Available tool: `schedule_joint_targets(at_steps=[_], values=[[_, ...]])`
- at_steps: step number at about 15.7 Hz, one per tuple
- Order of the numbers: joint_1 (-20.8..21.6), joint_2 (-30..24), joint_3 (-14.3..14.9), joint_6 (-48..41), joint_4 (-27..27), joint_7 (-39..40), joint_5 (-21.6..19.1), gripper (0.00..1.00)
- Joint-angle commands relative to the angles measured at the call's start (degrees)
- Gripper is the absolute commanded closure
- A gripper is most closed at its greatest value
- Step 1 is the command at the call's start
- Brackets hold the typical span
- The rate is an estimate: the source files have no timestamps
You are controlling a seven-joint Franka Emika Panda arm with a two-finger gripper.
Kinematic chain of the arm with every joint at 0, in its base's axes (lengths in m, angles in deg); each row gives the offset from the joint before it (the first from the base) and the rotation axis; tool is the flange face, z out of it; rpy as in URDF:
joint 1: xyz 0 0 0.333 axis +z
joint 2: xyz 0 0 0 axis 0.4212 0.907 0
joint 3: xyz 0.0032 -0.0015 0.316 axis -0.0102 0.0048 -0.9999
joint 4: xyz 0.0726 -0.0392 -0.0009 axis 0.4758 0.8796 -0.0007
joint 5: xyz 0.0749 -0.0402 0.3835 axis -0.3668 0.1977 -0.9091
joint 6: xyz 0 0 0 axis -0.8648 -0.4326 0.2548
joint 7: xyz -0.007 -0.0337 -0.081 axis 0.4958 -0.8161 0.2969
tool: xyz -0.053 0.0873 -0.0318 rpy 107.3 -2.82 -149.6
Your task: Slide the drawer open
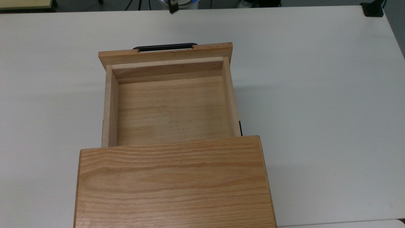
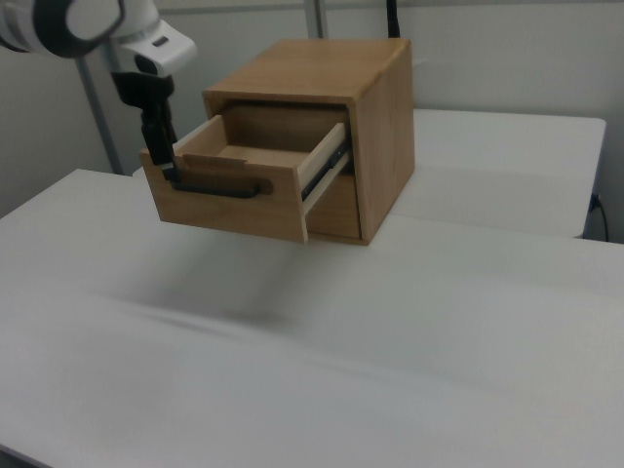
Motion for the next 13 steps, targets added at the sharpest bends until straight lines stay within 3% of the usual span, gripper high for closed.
schedule_joint_targets(at_steps=[1, 5, 7, 13], values=[[2.1, -1.0, 0.2, -3.9, 1.0, 16.2, 6.5, 0.0], [1.9, 1.0, 0.2, -3.2, 0.6, 35.8, 12.9, 0.0], [1.5, 1.3, 0.2, -3.4, -0.4, 43.9, 13.1, 0.0], [1.3, 4.8, 0.2, -5.5, -5.1, 46.4, 11.9, 0.0]])
